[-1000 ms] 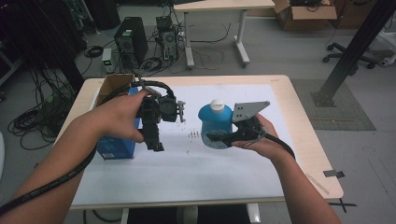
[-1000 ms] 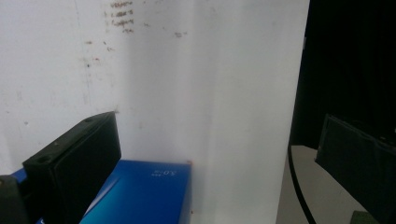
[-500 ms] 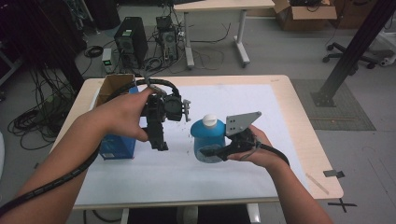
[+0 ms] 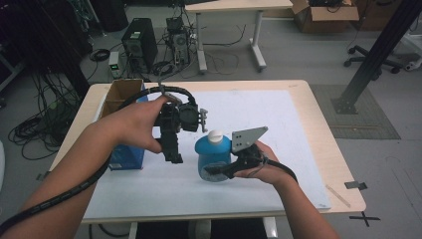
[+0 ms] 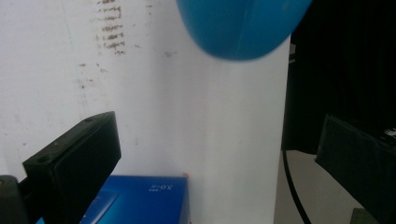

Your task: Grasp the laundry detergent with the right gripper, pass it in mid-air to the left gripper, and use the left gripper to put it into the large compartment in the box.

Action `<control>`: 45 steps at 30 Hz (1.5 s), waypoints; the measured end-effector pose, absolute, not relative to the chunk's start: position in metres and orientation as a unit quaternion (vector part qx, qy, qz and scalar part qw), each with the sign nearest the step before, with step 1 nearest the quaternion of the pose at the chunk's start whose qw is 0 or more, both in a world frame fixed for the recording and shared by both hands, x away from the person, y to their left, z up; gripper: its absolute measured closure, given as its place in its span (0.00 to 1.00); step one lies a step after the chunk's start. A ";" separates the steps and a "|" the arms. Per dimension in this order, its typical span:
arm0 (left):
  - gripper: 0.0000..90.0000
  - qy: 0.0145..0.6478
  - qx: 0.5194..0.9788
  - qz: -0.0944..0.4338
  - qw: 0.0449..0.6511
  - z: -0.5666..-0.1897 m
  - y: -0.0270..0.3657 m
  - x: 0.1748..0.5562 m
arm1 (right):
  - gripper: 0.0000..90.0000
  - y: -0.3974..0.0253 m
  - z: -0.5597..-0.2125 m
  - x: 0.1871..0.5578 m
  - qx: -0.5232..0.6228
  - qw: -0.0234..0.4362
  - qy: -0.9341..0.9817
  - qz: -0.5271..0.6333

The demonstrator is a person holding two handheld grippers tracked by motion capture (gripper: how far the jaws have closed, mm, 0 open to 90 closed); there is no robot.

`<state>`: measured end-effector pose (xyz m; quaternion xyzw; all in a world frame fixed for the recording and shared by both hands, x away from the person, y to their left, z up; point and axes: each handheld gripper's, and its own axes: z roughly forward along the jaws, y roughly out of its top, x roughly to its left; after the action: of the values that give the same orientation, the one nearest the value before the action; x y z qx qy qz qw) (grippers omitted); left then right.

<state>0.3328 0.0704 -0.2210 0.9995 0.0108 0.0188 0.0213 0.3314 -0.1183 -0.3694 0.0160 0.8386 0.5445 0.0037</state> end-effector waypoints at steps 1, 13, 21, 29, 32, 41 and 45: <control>0.00 0.011 1.000 0.019 0.021 -0.221 0.070 0.333 | 0.51 -0.118 -0.369 0.331 0.016 0.004 0.839 0.544; 0.00 0.008 1.000 0.012 0.022 -0.228 0.069 0.334 | 0.51 -0.090 -0.377 0.334 0.003 -0.012 0.832 0.555; 0.00 0.010 1.000 0.007 0.025 -0.231 0.069 0.334 | 0.51 -0.075 -0.381 0.337 0.004 -0.022 0.829 0.559; 0.00 0.008 1.000 0.004 0.022 -0.236 0.066 0.334 | 0.51 -0.065 -0.383 0.336 0.003 -0.020 0.830 0.558; 0.00 0.009 1.000 0.003 0.025 -0.237 0.064 0.333 | 0.51 -0.061 -0.384 0.336 0.001 -0.020 0.830 0.557; 0.01 0.005 1.000 0.005 0.023 -0.238 0.063 0.331 | 0.51 -0.055 -0.384 0.337 -0.002 -0.013 0.833 0.554; 0.03 0.005 1.000 0.009 0.023 -0.239 0.064 0.331 | 0.51 -0.053 -0.383 0.337 -0.002 -0.013 0.833 0.553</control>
<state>0.3311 0.0638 -0.2391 0.9997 0.0051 0.0089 0.0230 0.3369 -0.0527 -0.3833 -0.0023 0.8329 0.5533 -0.0131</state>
